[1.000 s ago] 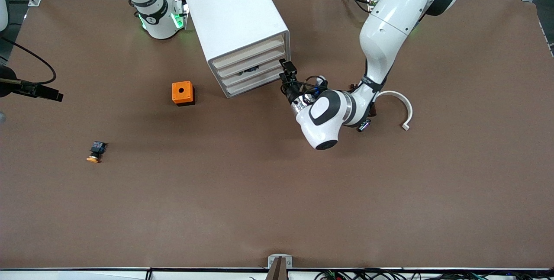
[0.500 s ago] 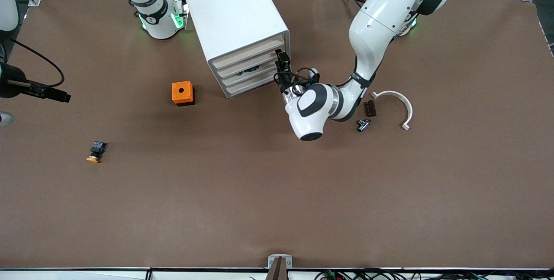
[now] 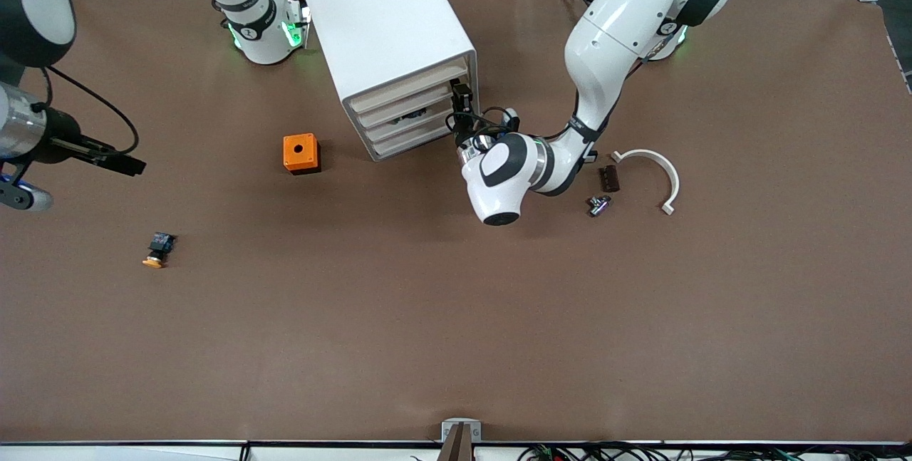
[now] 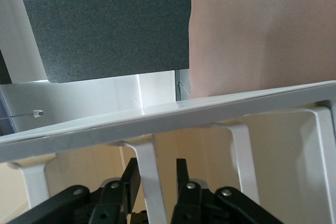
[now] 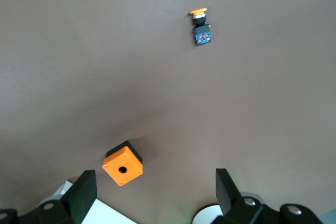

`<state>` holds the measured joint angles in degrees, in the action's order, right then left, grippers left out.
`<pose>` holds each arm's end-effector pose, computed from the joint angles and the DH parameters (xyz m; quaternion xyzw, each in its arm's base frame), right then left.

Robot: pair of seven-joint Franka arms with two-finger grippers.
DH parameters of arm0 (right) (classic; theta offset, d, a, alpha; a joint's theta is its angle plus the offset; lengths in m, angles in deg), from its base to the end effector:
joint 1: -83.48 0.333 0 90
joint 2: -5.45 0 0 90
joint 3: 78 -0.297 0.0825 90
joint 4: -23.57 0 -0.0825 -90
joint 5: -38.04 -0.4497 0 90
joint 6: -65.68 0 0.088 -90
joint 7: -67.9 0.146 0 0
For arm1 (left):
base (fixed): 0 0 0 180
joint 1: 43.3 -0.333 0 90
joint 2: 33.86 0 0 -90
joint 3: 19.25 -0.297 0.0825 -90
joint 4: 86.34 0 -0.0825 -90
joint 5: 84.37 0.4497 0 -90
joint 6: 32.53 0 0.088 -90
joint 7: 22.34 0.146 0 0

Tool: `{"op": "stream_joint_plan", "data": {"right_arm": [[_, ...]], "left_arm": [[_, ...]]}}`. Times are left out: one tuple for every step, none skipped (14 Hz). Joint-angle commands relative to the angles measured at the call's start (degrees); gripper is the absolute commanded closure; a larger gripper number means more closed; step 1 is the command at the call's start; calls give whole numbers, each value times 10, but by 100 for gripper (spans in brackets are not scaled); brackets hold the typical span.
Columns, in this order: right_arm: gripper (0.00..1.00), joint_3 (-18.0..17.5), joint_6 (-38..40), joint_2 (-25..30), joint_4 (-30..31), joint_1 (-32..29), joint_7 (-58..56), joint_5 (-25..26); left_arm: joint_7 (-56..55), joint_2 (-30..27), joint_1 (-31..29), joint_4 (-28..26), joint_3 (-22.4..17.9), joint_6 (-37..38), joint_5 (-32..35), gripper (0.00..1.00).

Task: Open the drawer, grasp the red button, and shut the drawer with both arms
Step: 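Pull the drawer open with the left gripper while the right gripper approaches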

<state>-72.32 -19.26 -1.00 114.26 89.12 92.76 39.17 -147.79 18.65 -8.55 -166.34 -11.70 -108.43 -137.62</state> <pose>0.6269 -0.0014 0.4839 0.9708 -0.2144 -0.1002 0.0378 0.4009 -0.5280 0.1173 -0.4992 -0.5851 0.5275 0.3608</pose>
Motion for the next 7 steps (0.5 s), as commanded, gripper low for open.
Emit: {"op": "stream_joint_plan", "data": {"right_arm": [[0, 2, 3, 0, -3, 30, 66, -6], [0, 2, 1, 0, -3, 44, 86, -10], [0, 2, -1, 0, -3, 53, 116, -21], [0, 2, -4, 0, -3, 60, 141, -31], [0, 2, -7, 0, -3, 64, 158, -41], [0, 2, -11, 0, 1, 67, 170, -46], [0, 2, -14, 0, 3, 71, 175, -46]], "left_arm": [[5, 8, 8, 12, -1, 9, -12, 72], [5, 10, 8, 12, -1, 9, -12, 73], [5, 10, 8, 12, -1, 9, -12, 78], [5, 10, 8, 12, -1, 10, -12, 80], [6, 10, 7, 12, -1, 10, -12, 82], [12, 10, 7, 12, -1, 9, -12, 84], [13, 10, 7, 12, -1, 10, -11, 87]]}}
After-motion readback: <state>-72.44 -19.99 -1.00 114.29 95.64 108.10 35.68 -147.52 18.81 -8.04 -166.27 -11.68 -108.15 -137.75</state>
